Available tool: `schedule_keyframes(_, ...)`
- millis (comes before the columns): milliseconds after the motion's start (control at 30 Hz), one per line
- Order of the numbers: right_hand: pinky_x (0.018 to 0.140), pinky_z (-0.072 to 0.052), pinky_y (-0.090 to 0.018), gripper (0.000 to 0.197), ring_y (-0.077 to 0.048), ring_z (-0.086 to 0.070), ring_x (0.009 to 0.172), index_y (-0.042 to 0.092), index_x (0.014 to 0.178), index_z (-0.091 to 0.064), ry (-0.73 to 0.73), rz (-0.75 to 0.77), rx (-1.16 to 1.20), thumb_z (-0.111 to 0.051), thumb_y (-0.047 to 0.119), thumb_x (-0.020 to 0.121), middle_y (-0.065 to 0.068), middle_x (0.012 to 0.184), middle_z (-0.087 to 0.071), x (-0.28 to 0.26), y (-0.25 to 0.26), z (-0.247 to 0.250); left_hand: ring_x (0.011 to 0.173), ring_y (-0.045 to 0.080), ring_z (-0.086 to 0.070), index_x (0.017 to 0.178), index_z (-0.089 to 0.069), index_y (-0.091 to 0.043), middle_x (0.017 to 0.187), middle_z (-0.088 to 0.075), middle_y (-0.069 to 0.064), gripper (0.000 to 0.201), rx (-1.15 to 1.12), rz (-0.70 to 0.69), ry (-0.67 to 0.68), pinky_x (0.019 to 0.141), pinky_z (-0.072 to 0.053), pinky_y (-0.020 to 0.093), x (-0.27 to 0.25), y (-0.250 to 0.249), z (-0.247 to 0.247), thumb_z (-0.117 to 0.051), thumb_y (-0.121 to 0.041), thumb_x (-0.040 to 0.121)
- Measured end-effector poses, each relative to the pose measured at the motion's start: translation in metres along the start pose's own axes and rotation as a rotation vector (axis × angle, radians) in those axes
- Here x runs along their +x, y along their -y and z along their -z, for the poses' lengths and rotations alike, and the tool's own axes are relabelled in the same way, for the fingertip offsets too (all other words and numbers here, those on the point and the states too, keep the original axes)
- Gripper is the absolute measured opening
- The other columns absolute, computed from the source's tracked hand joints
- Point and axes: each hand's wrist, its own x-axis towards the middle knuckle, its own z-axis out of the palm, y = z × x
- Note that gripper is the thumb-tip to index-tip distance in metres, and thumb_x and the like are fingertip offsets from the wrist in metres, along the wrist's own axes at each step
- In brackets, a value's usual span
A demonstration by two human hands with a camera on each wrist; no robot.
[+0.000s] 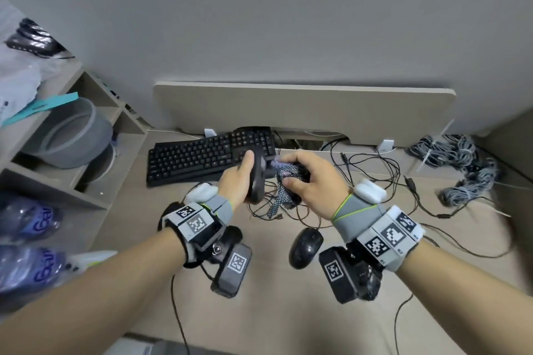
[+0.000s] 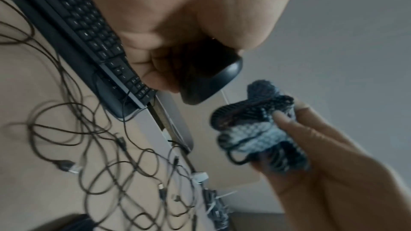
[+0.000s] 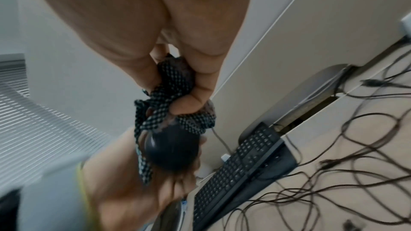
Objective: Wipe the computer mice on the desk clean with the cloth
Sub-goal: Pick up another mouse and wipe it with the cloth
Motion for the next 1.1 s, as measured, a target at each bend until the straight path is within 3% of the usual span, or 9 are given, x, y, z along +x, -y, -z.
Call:
schedule_keyframes(67,0.092,-0.044,-0.032,0.036,-0.015,-0.058,0.096,0.026,0.097,-0.061,-0.007,-0.047,0.000,-0.067,-0.001,0.075,0.003,0.100,-0.064,-0.003,-0.017,0.019,0.084,0.028,-0.060,0.071,-0.061,-0.013,0.078,-0.062,0.006,0.062,0.206,-0.076,-0.019,0.079,-0.042,0.035,-0.005,0.021,-0.015,-0.043,-0.069,0.088)
schedule_keyframes(133,0.090,-0.045,-0.032,0.032,-0.016,-0.058,0.093,0.016,0.100,-0.063,0.009,-0.087,-0.021,-0.067,-0.003,0.075,0.001,0.097,-0.063,-0.011,-0.035,0.039,0.078,0.029,-0.060,0.065,-0.052,-0.015,0.069,-0.058,0.006,0.056,0.305,-0.040,-0.051,0.074,-0.043,0.037,-0.016,0.046,-0.034,-0.054,-0.068,0.083)
schedule_keyframes(200,0.090,-0.045,-0.030,0.031,-0.016,-0.058,0.093,0.008,0.103,-0.063,0.026,-0.116,-0.023,-0.066,-0.005,0.075,-0.002,0.099,-0.064,-0.021,-0.053,0.054,0.084,0.030,-0.061,0.080,-0.057,-0.012,0.081,-0.063,0.009,0.049,0.372,0.014,-0.108,0.075,-0.044,0.038,-0.025,0.072,-0.050,-0.066,-0.060,0.080)
schedule_keyframes(333,0.088,-0.044,-0.023,0.031,-0.017,-0.060,0.095,0.011,0.103,-0.063,0.069,-0.146,-0.054,-0.066,-0.003,0.075,-0.001,0.103,-0.066,-0.036,-0.080,0.062,0.095,0.033,-0.057,0.107,-0.052,-0.007,0.105,-0.059,0.013,0.066,0.628,0.082,-0.157,0.075,-0.043,0.038,-0.039,0.105,-0.067,-0.070,-0.061,0.075)
schedule_keyframes(433,0.087,-0.042,-0.017,0.032,-0.017,-0.060,0.096,0.011,0.103,-0.063,0.097,-0.171,-0.066,-0.066,-0.003,0.075,0.001,0.101,-0.065,-0.042,-0.098,0.062,0.111,0.036,-0.052,0.118,-0.048,-0.008,0.121,-0.054,0.015,0.071,0.747,0.137,-0.108,0.089,-0.046,0.042,-0.036,0.127,-0.075,-0.069,-0.060,0.075)
schedule_keyframes(567,0.093,-0.045,-0.038,0.031,-0.025,-0.059,0.099,0.011,0.102,-0.063,0.093,-0.229,-0.126,-0.067,0.001,0.073,-0.007,0.106,-0.066,-0.043,-0.128,0.052,0.123,0.037,-0.046,0.132,-0.041,-0.004,0.132,-0.047,0.019,0.081,0.858,0.166,-0.015,0.096,-0.041,0.044,-0.014,0.157,-0.086,-0.067,-0.059,0.078)
schedule_keyframes(667,0.094,-0.044,-0.043,0.031,-0.027,-0.058,0.101,0.016,0.101,-0.064,0.079,-0.256,-0.135,-0.066,0.010,0.070,-0.009,0.105,-0.065,-0.047,-0.144,0.045,0.124,0.039,-0.045,0.139,-0.034,0.000,0.135,-0.045,0.022,0.089,0.896,0.142,0.029,0.097,-0.042,0.043,-0.001,0.171,-0.093,-0.064,-0.060,0.081)
schedule_keyframes(900,0.092,-0.045,-0.039,0.033,-0.025,-0.058,0.098,0.019,0.102,-0.063,0.113,-0.353,-0.195,-0.067,0.003,0.073,-0.009,0.106,-0.064,-0.047,-0.175,0.033,0.117,0.037,-0.045,0.126,-0.043,-0.001,0.127,-0.047,0.020,0.080,1.017,0.039,-0.025,0.090,-0.042,0.044,0.016,0.195,-0.103,-0.064,-0.063,0.079)
schedule_keyframes(1100,0.091,-0.044,-0.034,0.033,-0.022,-0.057,0.098,0.020,0.105,-0.063,0.132,-0.372,-0.221,-0.066,0.004,0.076,-0.008,0.107,-0.062,-0.045,-0.178,0.027,0.108,0.036,-0.047,0.119,-0.052,-0.003,0.116,-0.052,0.018,0.070,0.904,-0.208,-0.090,0.086,-0.039,0.043,0.002,0.188,-0.110,-0.071,-0.055,0.077)
